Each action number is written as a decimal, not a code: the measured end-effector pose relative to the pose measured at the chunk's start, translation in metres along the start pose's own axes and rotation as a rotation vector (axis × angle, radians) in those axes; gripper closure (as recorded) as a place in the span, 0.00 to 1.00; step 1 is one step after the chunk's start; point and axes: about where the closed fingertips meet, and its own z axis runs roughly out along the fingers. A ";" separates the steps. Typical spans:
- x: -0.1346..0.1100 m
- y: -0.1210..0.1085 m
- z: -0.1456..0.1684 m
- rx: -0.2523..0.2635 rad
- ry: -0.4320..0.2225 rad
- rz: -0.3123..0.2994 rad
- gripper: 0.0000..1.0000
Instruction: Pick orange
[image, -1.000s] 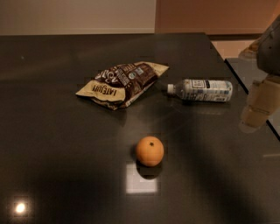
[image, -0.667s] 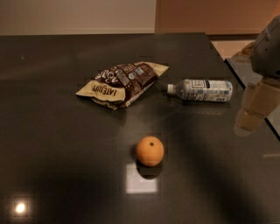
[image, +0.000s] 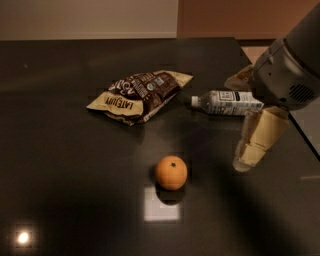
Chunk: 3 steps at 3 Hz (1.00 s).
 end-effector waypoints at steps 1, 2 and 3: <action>-0.017 0.010 0.028 -0.051 -0.054 -0.041 0.00; -0.026 0.020 0.053 -0.094 -0.078 -0.075 0.00; -0.035 0.028 0.075 -0.136 -0.096 -0.097 0.00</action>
Offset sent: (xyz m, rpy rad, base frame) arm -0.0159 0.0710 -0.0702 0.1014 0.0937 0.1838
